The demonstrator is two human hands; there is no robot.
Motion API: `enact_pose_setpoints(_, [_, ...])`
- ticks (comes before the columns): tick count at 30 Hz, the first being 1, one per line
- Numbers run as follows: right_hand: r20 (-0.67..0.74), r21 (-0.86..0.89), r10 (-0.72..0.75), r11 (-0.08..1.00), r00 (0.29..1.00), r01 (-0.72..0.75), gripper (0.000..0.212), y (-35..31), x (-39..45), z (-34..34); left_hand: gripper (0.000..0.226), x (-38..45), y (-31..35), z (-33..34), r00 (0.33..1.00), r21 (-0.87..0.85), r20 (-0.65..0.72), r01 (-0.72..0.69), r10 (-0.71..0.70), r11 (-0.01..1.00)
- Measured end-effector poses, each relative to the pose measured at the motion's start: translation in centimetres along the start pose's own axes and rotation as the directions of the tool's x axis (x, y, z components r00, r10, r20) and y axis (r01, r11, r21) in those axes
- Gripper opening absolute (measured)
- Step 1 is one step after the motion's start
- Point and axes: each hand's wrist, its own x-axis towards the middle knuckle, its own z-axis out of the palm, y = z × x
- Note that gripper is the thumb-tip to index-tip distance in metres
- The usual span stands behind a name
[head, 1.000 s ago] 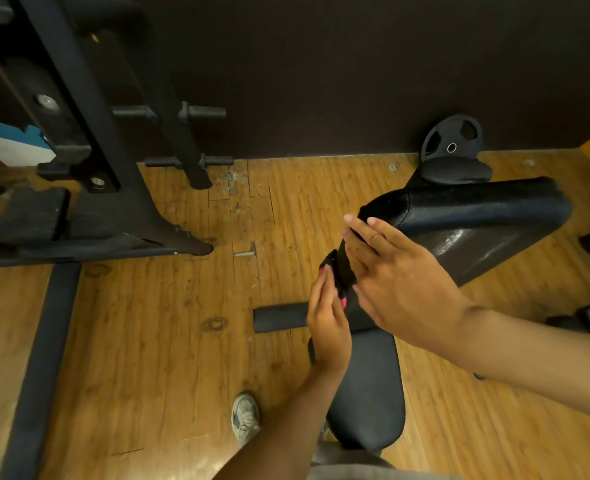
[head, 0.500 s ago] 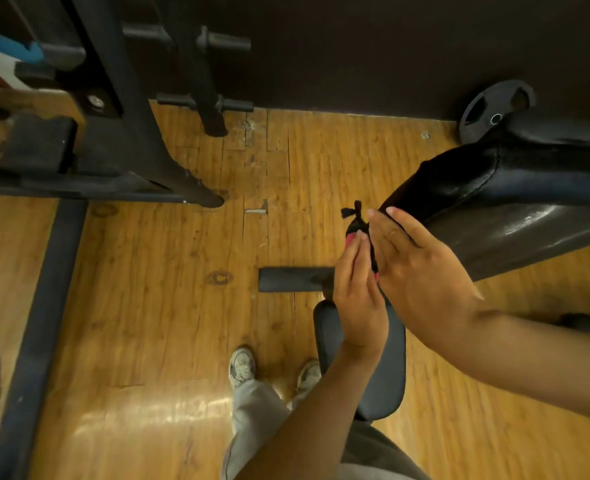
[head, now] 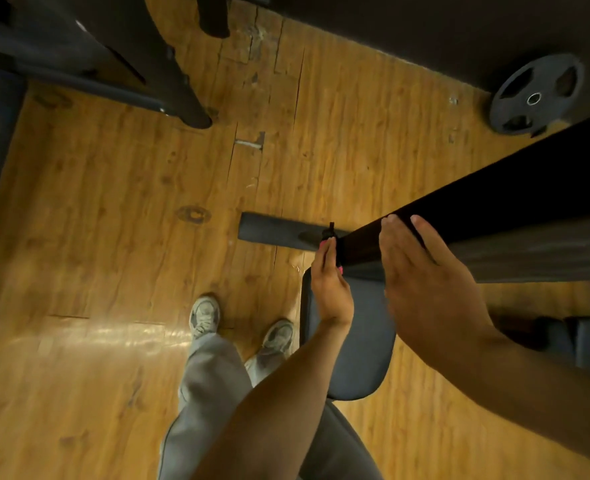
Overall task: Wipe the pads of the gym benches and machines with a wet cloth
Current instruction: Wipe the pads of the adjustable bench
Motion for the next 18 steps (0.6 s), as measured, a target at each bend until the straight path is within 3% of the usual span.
enact_pose_setpoints(8, [-0.120,-0.004,0.000,1.000,0.993,-0.001,0.068,0.0,0.9,1.3,0.059,0.9,-1.3,-0.1,0.986,-0.007,0.070,0.153,-0.152,0.988])
enact_pose_setpoints(13, [-0.227,0.006,0.090,0.996,0.970,-0.091,0.069,2.8,-1.0,-0.2,0.061,-0.9,3.5,-1.9,0.998,-0.113,0.048,0.045,-0.039,0.993])
enact_pose_setpoints(18, [-0.247,0.146,0.253,0.964,0.936,-0.222,0.072,7.6,-4.6,-4.2,0.045,-2.5,14.7,-6.0,0.986,-0.408,0.025,-0.139,0.164,0.902])
